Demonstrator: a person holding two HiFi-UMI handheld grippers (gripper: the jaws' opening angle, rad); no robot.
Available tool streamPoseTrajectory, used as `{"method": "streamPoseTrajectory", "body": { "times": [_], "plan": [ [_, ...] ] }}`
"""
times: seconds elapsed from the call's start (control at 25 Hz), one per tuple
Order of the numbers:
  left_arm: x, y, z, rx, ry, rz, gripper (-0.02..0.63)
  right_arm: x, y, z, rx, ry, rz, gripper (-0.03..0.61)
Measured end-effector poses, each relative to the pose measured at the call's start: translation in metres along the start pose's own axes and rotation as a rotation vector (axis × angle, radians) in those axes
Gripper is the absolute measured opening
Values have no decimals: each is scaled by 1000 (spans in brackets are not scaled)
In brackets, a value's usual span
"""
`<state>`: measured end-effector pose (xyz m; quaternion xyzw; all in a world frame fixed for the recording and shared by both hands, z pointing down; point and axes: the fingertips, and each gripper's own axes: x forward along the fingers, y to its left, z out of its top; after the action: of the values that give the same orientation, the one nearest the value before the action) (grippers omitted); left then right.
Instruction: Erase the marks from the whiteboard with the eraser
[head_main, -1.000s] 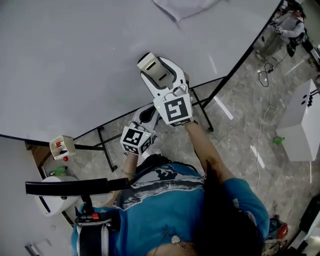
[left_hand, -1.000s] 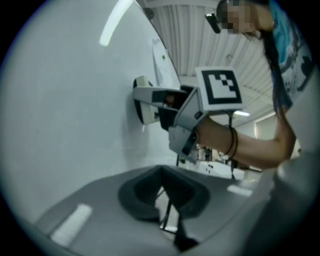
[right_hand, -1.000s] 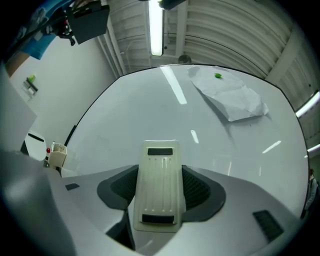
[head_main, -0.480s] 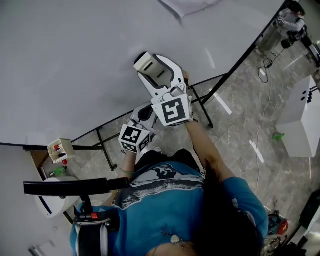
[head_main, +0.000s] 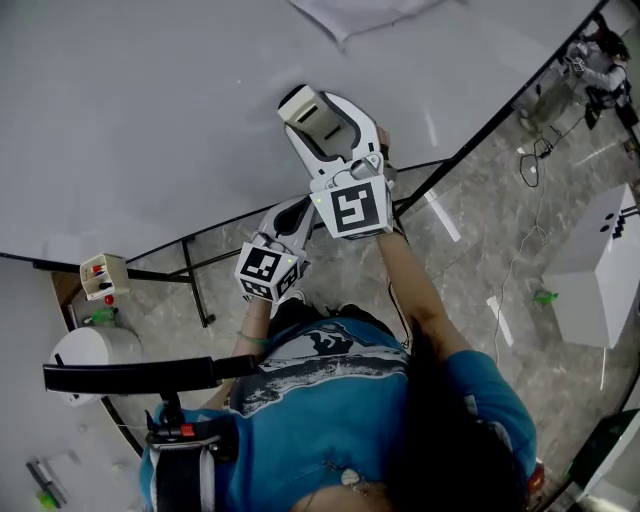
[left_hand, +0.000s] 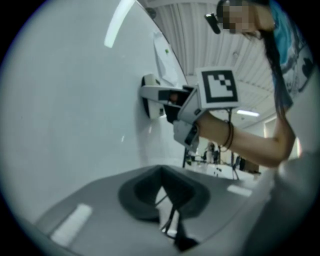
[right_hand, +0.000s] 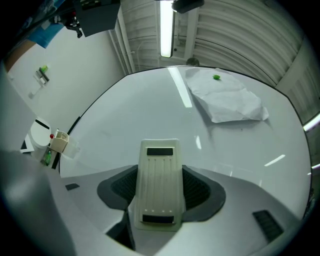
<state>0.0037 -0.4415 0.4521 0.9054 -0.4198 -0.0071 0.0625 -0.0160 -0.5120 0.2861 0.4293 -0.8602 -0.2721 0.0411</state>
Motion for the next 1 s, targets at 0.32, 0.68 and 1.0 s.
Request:
{"method": "streamPoseTrajectory", "body": {
  "times": [0.32, 0.68, 1.0],
  "plan": [
    [30, -37, 8, -4, 4, 49, 3, -48, -150, -8, 31, -25, -163, 262],
    [45, -56, 3, -6, 12, 28, 3, -89, -279, -28, 165, -29, -334, 262],
    [37, -51, -3, -6, 23, 42, 3, -91, -282, -31, 173, -33, -384, 262]
  ]
}}
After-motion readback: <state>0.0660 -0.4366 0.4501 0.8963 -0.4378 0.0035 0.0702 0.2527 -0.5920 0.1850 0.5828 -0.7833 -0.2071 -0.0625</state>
